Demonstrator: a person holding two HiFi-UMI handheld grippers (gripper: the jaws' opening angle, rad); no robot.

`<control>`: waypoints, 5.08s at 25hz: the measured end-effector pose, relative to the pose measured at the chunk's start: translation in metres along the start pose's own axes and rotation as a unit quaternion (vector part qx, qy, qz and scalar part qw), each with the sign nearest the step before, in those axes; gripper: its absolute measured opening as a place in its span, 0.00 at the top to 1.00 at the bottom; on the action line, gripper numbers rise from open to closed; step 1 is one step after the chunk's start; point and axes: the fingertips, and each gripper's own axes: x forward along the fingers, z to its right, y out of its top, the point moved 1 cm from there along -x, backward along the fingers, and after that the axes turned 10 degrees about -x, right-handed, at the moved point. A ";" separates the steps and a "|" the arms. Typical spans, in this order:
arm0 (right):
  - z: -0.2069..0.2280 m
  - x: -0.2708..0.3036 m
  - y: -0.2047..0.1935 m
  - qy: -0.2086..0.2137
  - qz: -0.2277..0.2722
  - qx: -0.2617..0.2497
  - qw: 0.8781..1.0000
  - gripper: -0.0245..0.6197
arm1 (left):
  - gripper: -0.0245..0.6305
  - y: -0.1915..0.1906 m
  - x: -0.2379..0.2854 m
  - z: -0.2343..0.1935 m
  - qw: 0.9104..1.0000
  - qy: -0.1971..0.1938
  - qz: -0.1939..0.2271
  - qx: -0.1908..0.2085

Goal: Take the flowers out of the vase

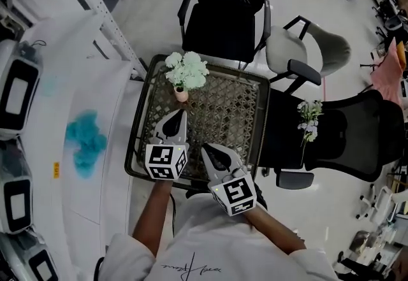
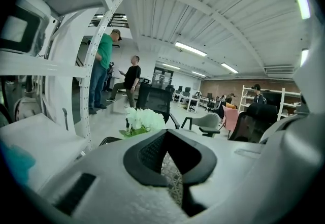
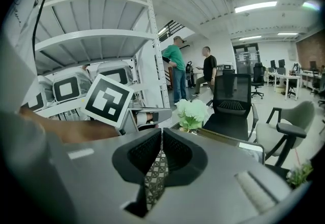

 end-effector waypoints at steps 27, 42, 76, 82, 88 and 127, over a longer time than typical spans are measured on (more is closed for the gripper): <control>0.007 0.038 -0.011 0.003 -0.040 0.022 0.999 0.94 | 0.91 -0.030 0.061 -0.068 0.999 0.030 -0.024 -0.017; 0.009 0.045 -0.019 -0.008 -0.050 0.029 0.998 0.93 | 0.88 -0.043 0.079 -0.080 0.999 0.023 -0.037 -0.012; 0.021 0.051 -0.043 -0.015 -0.088 0.056 0.994 0.93 | 0.72 -0.071 0.127 -0.113 0.996 0.023 -0.083 0.016; 0.023 0.052 -0.045 -0.015 -0.092 0.060 0.994 0.93 | 0.68 -0.073 0.139 -0.118 0.996 0.022 -0.089 0.012; 0.018 0.054 -0.050 -0.008 -0.099 0.062 0.993 0.93 | 0.64 -0.073 0.149 -0.121 0.996 0.014 -0.091 0.017; 0.023 0.047 -0.060 -0.013 -0.104 0.068 0.992 0.93 | 0.84 -0.057 0.157 -0.129 0.997 0.051 -0.040 0.034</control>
